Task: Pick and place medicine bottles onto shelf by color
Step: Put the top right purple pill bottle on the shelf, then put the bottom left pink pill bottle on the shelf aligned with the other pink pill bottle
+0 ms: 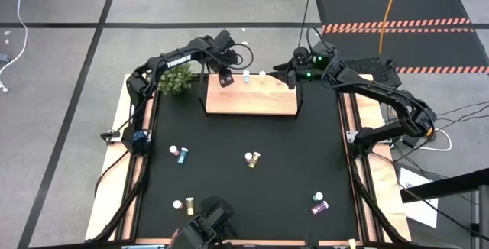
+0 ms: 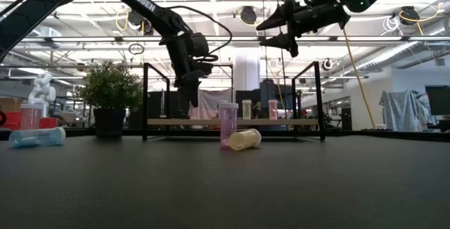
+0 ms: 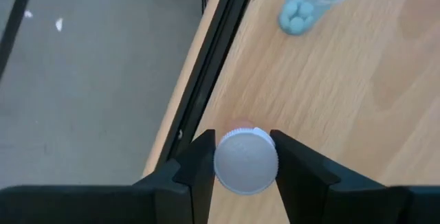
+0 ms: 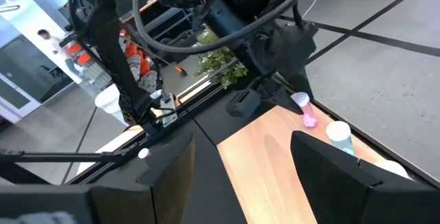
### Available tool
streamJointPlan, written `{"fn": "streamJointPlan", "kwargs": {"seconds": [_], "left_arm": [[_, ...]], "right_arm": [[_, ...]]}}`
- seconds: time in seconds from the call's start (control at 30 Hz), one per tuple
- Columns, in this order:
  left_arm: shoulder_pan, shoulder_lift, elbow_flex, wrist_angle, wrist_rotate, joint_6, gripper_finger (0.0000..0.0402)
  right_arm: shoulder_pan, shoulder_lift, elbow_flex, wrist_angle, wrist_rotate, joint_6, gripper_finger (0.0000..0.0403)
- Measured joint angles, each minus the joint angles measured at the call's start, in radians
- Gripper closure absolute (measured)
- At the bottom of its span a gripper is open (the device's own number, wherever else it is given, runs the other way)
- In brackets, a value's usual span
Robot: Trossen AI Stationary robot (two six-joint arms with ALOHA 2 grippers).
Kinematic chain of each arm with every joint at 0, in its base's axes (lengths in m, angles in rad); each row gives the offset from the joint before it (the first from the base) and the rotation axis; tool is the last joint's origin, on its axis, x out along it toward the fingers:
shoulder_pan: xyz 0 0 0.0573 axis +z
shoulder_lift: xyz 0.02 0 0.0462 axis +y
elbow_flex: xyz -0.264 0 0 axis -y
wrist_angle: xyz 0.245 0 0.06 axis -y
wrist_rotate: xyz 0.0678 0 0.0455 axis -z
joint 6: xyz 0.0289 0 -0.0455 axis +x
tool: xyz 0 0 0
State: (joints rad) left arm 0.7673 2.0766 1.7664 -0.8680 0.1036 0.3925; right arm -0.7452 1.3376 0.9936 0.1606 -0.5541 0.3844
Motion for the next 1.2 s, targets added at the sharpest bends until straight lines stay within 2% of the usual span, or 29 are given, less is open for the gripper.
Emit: {"fn": "streamJointPlan", "kwargs": {"seconds": [0.23,0.43,0.6,0.77,0.83,0.9,0.97,1.07,1.13,1.2], "left_arm": [[-0.002,0.000,0.000,-0.003,-0.019,-0.012,0.0208],[-0.010,-0.021,0.000,-0.004,-0.032,-0.025,0.0140],[-0.021,-0.081,0.000,-0.005,-0.081,-0.021,0.0084],[-0.057,-0.191,0.000,-0.037,-0.123,0.014,0.0052],[-0.083,-0.242,0.000,-0.040,-0.138,0.007,0.0049],[-0.109,-0.293,0.000,-0.028,-0.139,-0.032,0.0049],[-0.139,-0.333,0.001,0.007,-0.140,-0.100,0.0048],[-0.184,-0.363,0.001,0.086,-0.140,-0.225,0.0048],[-0.210,-0.365,0.001,0.141,-0.140,-0.311,0.0048],[-0.233,-0.364,0.001,0.153,-0.138,-0.390,0.0048]], "right_arm": [[0.000,-0.005,0.000,-0.009,0.000,-0.003,0.0166],[-0.001,-0.005,0.000,-0.008,0.000,0.000,0.0166],[0.000,-0.021,0.000,-0.009,-0.013,-0.004,0.0166],[0.010,-0.055,0.000,0.031,-0.116,0.000,0.0166],[0.026,-0.071,0.000,0.087,-0.207,0.014,0.0166],[0.053,-0.081,0.000,0.224,-0.347,0.063,0.0166],[0.092,-0.086,0.000,0.403,-0.421,0.134,0.0166],[0.151,-0.084,0.002,0.628,-0.361,0.226,0.0166],[0.187,-0.085,0.002,0.670,-0.269,0.292,0.0170],[0.214,-0.084,0.002,0.655,-0.224,0.316,0.0177]]}}
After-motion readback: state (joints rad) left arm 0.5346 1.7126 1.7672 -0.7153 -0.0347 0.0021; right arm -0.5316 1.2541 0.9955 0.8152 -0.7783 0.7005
